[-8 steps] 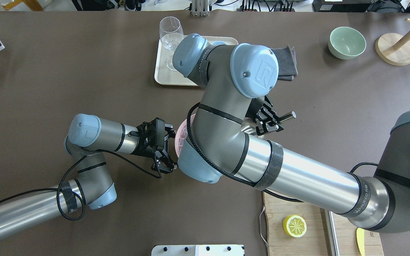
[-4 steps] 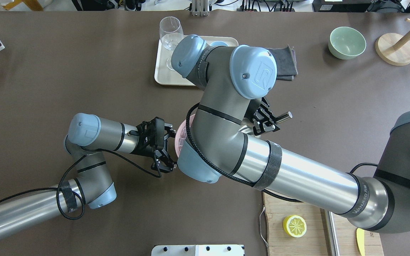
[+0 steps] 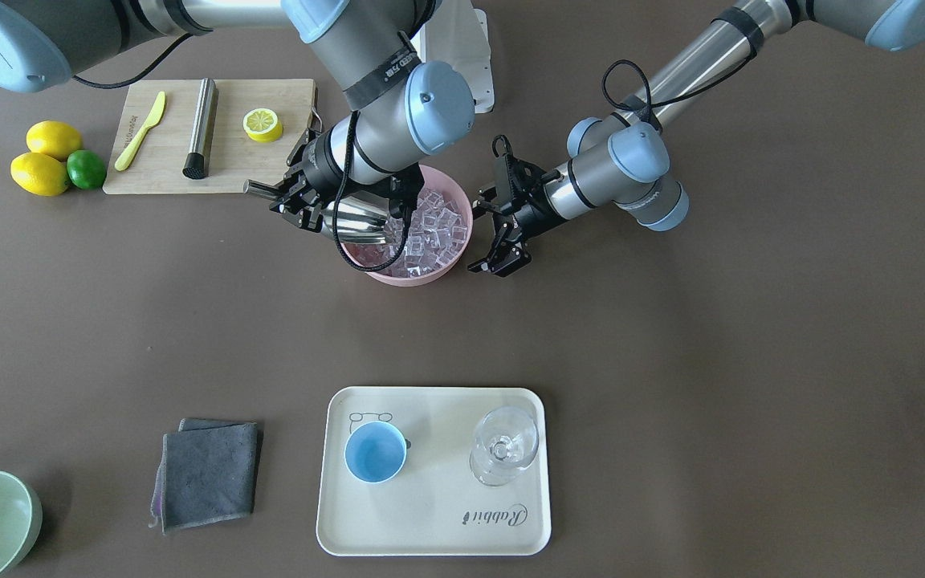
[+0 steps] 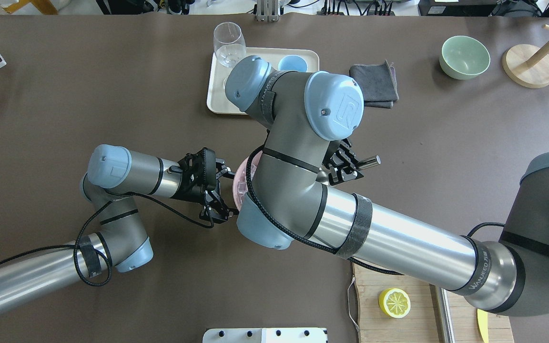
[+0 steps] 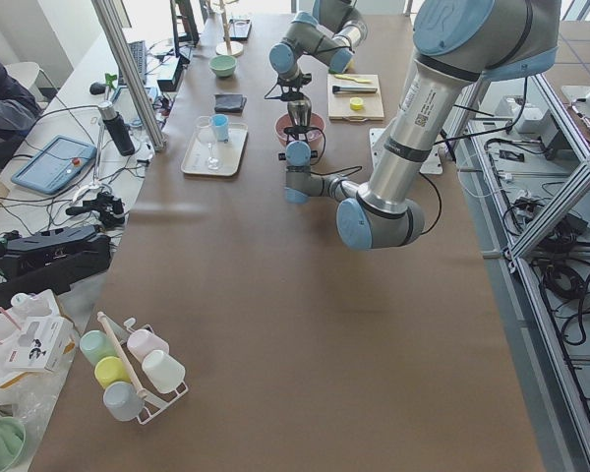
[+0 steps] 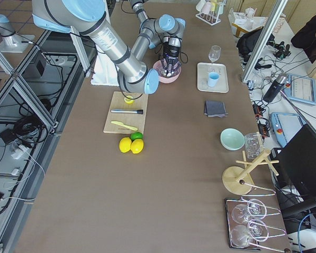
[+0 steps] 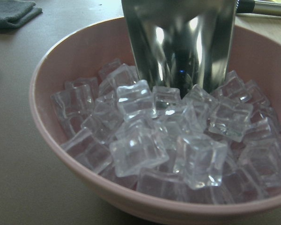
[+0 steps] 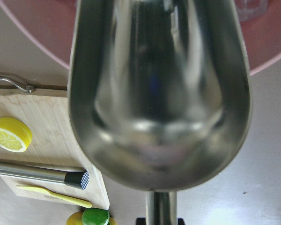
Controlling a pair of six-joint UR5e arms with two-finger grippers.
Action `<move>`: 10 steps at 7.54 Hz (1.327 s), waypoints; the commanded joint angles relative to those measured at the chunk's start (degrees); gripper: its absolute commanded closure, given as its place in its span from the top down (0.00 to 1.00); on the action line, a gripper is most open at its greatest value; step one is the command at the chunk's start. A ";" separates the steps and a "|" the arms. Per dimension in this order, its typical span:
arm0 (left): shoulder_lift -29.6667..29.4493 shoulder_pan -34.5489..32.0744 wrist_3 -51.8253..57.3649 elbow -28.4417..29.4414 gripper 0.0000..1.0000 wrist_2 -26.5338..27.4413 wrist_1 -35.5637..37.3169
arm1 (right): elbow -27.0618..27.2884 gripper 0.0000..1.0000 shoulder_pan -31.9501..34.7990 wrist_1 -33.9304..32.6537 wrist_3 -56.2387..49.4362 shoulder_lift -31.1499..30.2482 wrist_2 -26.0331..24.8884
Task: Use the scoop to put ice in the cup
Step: 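Push the scoop through the ice cubes with the right gripper, left gripper holding the bowl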
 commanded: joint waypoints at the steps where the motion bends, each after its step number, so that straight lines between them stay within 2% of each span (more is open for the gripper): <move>1: -0.23 0.12 -1.63 0.31 0.98 0.08 0.11 | 1.02 0.00 -0.02 3.44 2.19 -0.96 0.36; 3: -0.76 0.21 -1.63 0.66 0.98 0.17 0.37 | 3.90 0.00 -0.02 5.21 4.22 -3.07 1.24; 10: -1.46 0.30 -1.63 2.24 0.98 0.26 0.37 | 7.69 0.00 -0.02 9.43 10.46 -5.54 2.91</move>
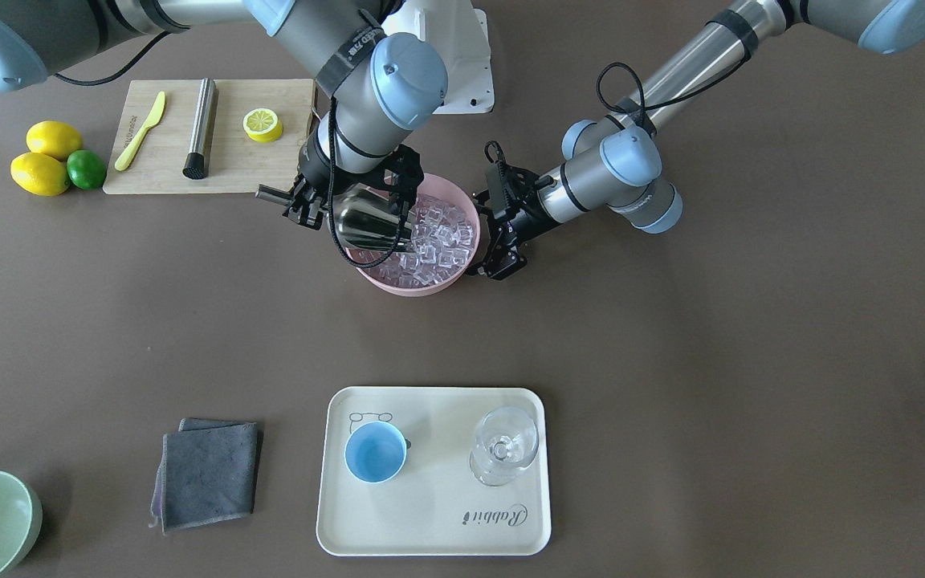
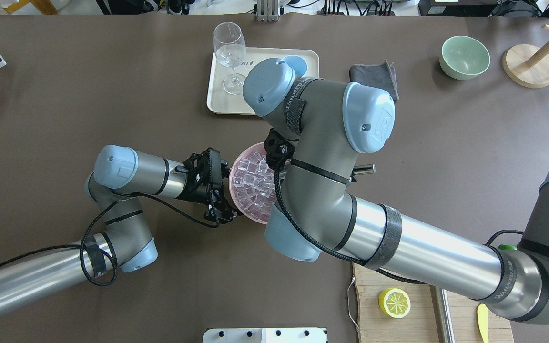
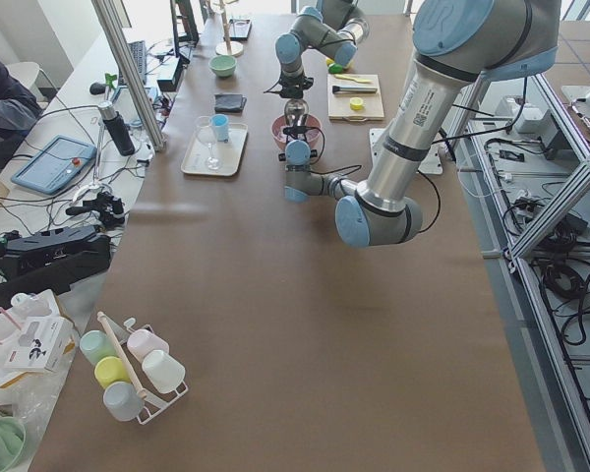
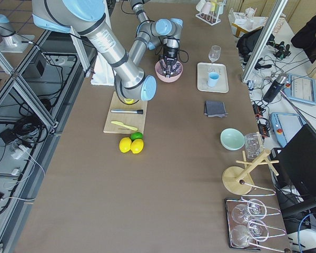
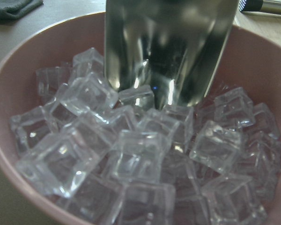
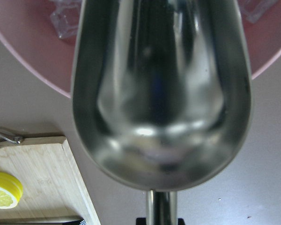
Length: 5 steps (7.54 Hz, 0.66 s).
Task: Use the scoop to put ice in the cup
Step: 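Push the scoop through the ice cubes with the right gripper, left gripper holding the bowl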
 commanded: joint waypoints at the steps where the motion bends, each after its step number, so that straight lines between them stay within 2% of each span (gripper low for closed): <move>1: -0.50 -0.08 0.00 1.10 0.98 0.00 0.00 | 2.44 0.00 0.00 1.60 3.33 -1.37 0.29; 5: -0.59 0.01 0.26 1.37 0.98 -0.01 0.09 | 2.11 0.00 0.00 3.89 4.23 -2.00 0.29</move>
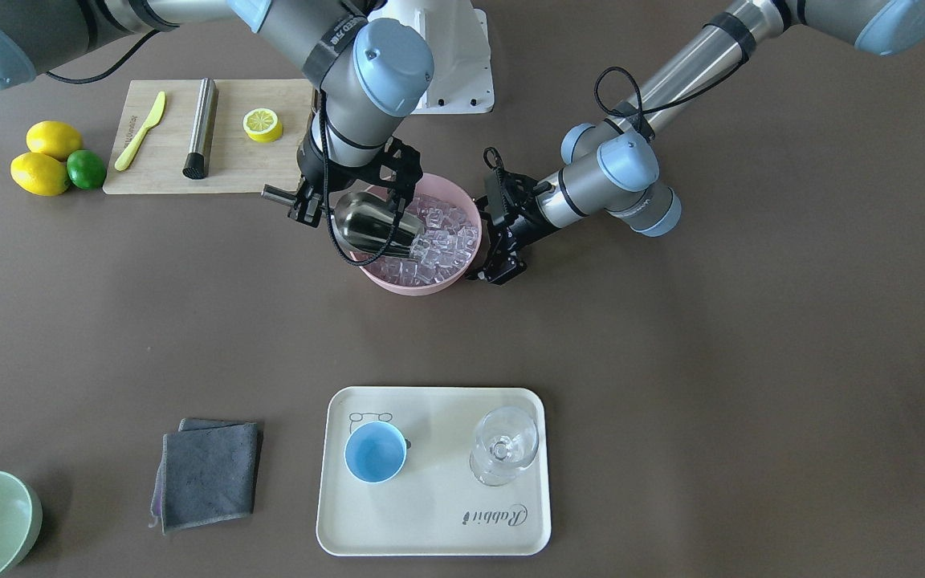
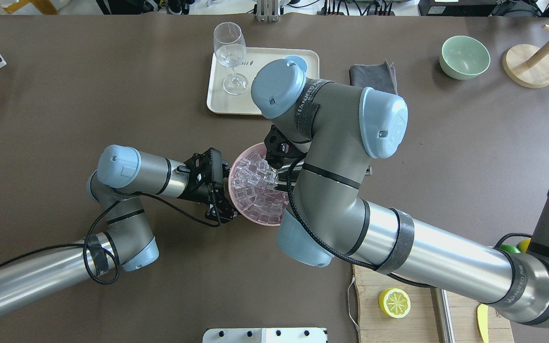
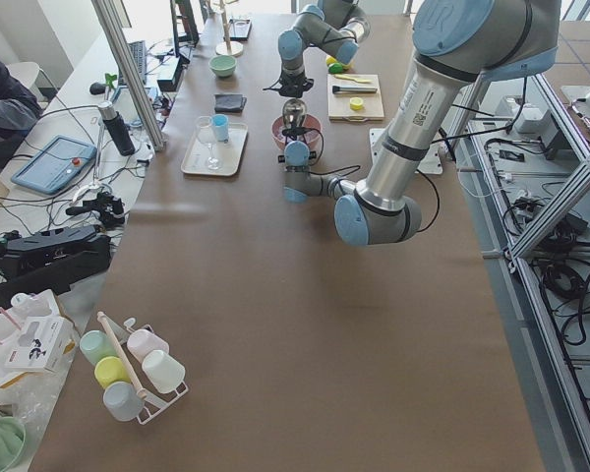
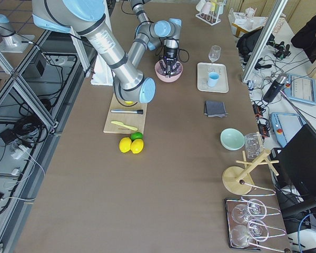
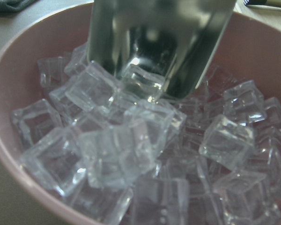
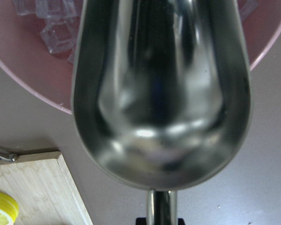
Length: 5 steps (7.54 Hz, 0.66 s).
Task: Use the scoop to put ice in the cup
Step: 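Push the scoop through the ice cubes with the right gripper, left gripper holding the bowl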
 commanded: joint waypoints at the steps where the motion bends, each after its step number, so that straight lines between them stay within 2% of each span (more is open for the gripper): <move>1: -0.02 0.01 0.11 0.05 0.98 -0.04 -0.03 | -0.36 0.00 0.00 1.17 0.39 -0.24 -0.01; 3: -0.11 0.09 0.20 0.05 0.98 -0.13 -0.03 | -0.01 0.00 0.00 3.01 4.08 -0.32 0.25; 5: -0.02 0.53 0.20 0.05 0.98 0.04 0.06 | 0.08 0.00 0.00 6.16 5.91 -0.76 2.70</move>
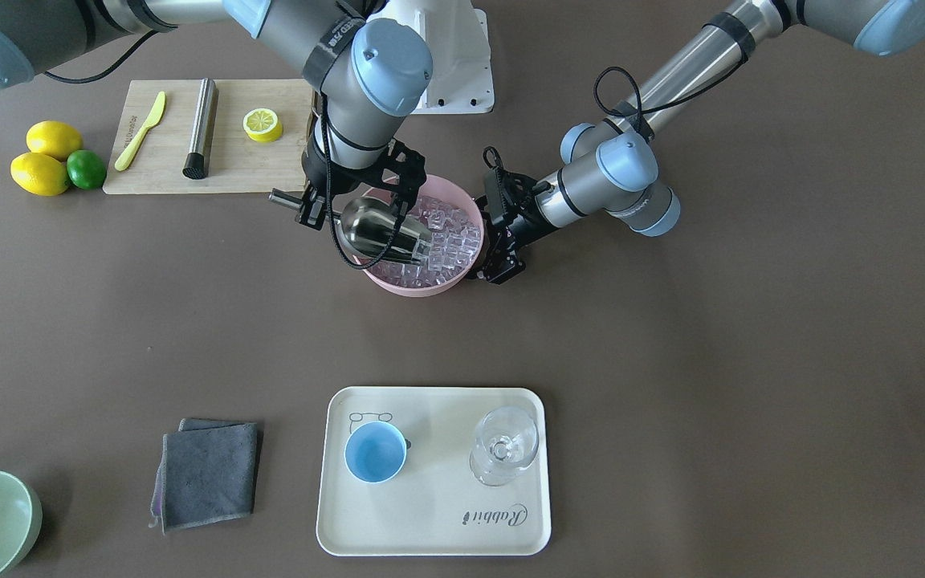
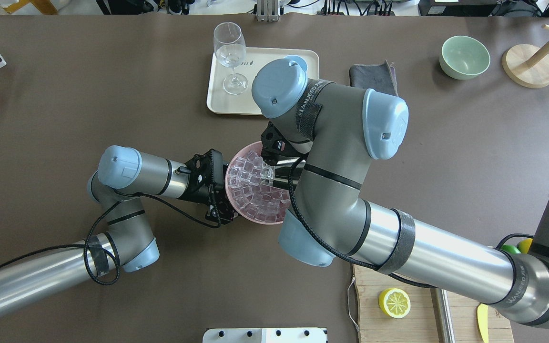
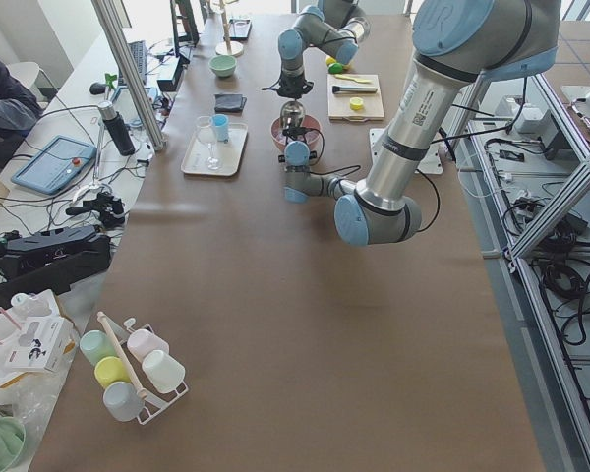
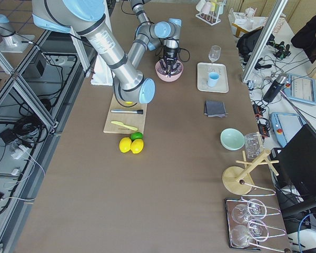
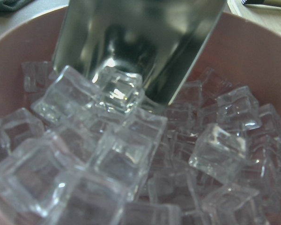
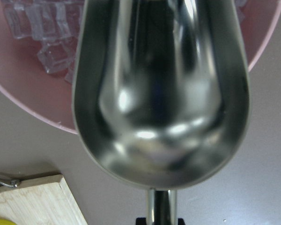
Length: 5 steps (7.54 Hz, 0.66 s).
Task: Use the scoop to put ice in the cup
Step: 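Push the scoop through the ice cubes with the right gripper, left gripper holding the bowl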
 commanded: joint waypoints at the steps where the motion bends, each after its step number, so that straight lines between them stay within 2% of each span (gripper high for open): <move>1: 0.03 0.48 0.01 0.00 0.98 0.06 0.04 | 0.24 0.00 0.00 3.85 4.15 -0.38 1.96; 5: 0.03 0.48 0.01 0.09 0.98 -0.03 0.40 | 2.08 0.00 0.00 6.06 6.01 -1.87 3.46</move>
